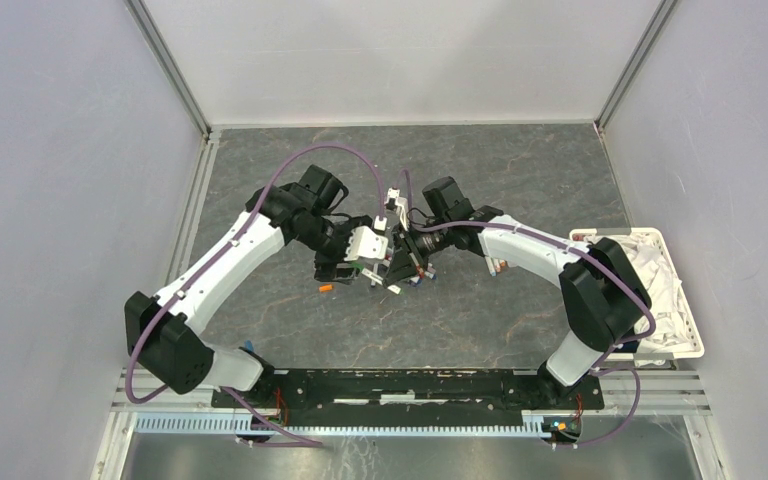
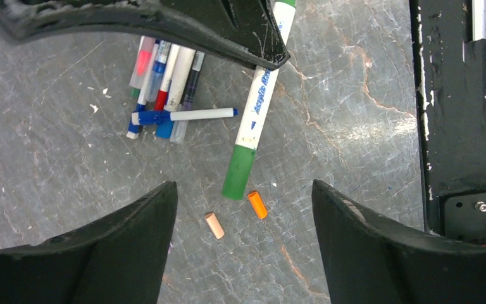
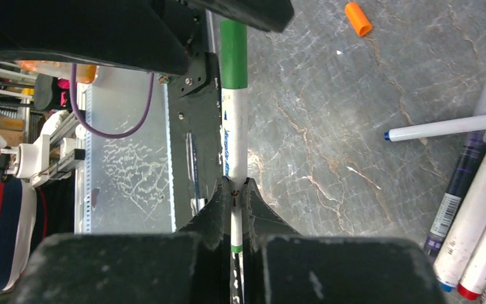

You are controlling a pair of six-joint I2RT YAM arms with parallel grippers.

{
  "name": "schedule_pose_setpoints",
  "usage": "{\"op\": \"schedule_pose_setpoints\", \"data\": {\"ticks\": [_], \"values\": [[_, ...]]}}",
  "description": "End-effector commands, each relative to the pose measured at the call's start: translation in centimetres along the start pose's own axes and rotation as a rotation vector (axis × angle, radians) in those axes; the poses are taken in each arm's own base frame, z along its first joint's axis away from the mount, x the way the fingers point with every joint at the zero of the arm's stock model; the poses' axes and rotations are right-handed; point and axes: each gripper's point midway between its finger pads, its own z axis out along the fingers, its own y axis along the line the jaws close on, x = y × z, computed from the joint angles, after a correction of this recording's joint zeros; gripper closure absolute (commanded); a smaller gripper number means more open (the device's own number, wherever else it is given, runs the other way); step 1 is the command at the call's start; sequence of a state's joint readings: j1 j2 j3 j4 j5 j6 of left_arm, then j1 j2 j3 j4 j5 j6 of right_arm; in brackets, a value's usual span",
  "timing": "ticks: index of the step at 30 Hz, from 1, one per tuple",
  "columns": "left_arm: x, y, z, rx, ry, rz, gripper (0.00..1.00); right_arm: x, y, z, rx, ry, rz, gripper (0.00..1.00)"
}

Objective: Open the pen caps

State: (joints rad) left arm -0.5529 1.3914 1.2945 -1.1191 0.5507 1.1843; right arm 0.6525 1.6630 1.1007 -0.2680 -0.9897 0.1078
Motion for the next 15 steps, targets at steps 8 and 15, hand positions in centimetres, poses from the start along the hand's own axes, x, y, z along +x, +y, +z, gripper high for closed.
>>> {"op": "schedule_pose_setpoints", "data": {"ticks": [8,15], "values": [[0.74,-0.97,1.51,0.067,0.042,0.056,0.41,-1.62,2.15,-0.11,-0.109,-0.023,-0.067,1.00],[0.20,-0.82,1.38,0.058,0.046,0.074,0.87,-1.97,2.13,0.32,-0.116,-0.027,-0.049,1.00]]}}
